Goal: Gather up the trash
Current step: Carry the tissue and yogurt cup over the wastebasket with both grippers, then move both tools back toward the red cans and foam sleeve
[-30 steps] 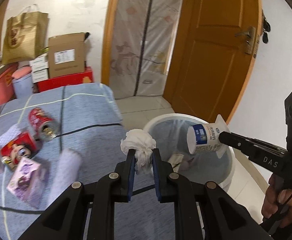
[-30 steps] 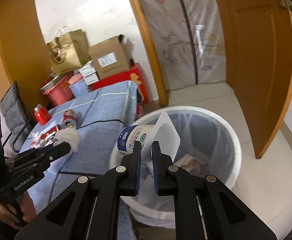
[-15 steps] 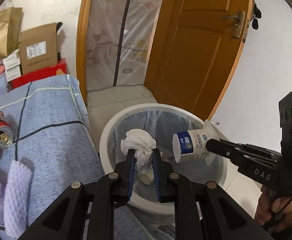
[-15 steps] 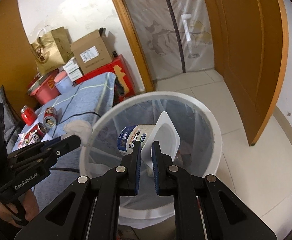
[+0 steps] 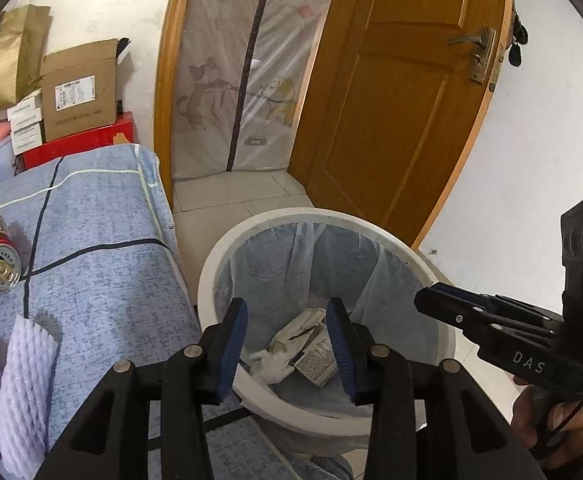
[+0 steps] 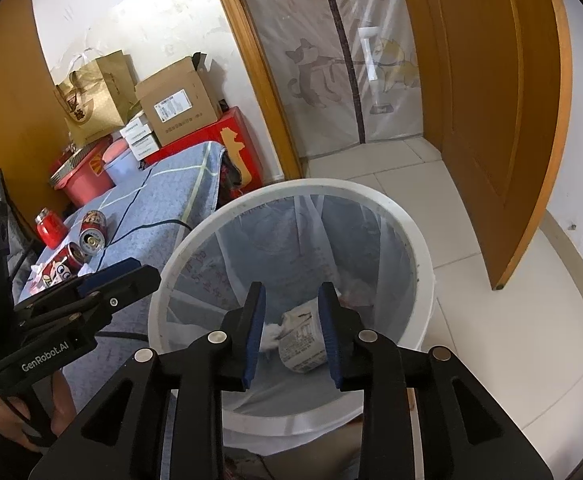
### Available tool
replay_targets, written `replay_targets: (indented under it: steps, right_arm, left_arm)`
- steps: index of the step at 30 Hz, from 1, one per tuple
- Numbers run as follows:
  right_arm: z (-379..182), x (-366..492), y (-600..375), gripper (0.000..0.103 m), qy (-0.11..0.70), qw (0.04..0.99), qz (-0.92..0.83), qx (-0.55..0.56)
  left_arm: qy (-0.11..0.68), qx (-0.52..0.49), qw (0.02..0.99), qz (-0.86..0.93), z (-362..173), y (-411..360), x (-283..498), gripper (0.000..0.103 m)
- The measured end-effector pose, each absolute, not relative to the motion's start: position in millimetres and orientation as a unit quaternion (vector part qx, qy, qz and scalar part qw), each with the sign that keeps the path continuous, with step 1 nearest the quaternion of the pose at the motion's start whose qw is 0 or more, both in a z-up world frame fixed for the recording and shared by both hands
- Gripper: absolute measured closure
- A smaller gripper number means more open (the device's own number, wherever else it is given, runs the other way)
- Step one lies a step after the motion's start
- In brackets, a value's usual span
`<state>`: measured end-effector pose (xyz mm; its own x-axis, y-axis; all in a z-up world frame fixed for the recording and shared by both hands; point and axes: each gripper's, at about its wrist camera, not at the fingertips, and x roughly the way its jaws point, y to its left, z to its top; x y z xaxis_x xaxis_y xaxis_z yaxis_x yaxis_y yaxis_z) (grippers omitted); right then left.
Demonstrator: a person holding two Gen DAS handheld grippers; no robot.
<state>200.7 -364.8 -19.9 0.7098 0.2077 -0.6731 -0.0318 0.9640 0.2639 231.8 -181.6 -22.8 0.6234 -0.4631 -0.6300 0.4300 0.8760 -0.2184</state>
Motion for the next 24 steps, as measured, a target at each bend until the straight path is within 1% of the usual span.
replay_targets:
  steps: [11,20,21,24]
  right_arm:
    - [1,180,-348,0.074,0.354,0.925,0.089,0.109]
    - [15,161,-313,0.074,0.338,0.927,0.132,0.092]
    - [16,160,-310,0.073,0.337,0.927,0.137,0.092]
    - [18,155,-295,0.065,0.333,0.926,0.154,0.086]
  left_arm:
    - [0.33,-0.04,0.914,-0.233,1,-149,201,0.062]
    - [0.313,-0.051,0.929,-0.192,13,-108,164,0.062]
    - [0.312,-0.051,0.93,-0.186,13,-103,160,0.062]
    - [0.312,-0.055,0.933,-0.169,12,-88,151,0.062]
